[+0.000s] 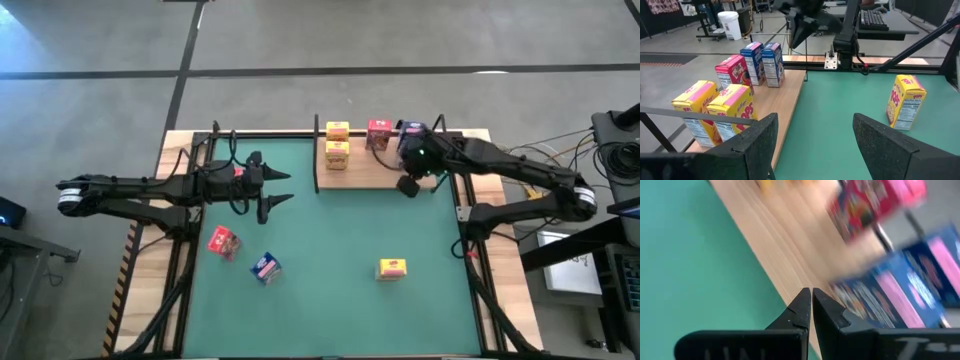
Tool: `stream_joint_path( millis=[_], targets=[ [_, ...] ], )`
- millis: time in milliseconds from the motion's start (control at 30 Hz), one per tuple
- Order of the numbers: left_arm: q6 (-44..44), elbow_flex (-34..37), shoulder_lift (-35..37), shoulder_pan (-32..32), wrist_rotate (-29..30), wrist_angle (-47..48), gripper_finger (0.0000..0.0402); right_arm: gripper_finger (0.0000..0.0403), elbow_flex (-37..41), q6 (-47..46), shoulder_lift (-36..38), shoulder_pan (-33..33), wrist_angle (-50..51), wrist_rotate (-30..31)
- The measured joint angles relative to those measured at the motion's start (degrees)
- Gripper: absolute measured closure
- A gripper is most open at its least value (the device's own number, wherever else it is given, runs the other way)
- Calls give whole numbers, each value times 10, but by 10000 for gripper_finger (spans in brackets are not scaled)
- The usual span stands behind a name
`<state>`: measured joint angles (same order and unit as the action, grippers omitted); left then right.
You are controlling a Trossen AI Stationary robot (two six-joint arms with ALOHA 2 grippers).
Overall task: Stack cereal on shelf
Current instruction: Put the top red cereal box on the shelf aligned with the other red cereal box
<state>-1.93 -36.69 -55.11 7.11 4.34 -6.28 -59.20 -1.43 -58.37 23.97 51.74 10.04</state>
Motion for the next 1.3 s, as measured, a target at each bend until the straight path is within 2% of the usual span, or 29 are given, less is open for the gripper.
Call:
stream_joint_path(
  millis=[433,500,600,700,800,900,1033,1300],
  targets=[
    [93,-1,0,-1,11,43,161,394,185,45,108,-140,-368,-1],
    [125,-12,0,0,46,95,161,394,199,50,115,-153,-398,-1],
    [195,-44,0,0,142,217,161,394,207,55,119,-167,-424,0],
    [296,-90,-10,0,263,396,161,394,207,63,118,-174,-440,0],
    [393,-142,-35,2,327,560,161,394,203,67,113,-178,-443,0],
    [444,-176,-67,9,335,660,161,394,203,72,113,-178,-447,0],
    [455,-200,-104,27,334,713,161,394,203,74,113,-178,-448,0],
    [419,-201,-136,95,237,736,161,394,205,74,113,-178,-448,0]
  ],
)
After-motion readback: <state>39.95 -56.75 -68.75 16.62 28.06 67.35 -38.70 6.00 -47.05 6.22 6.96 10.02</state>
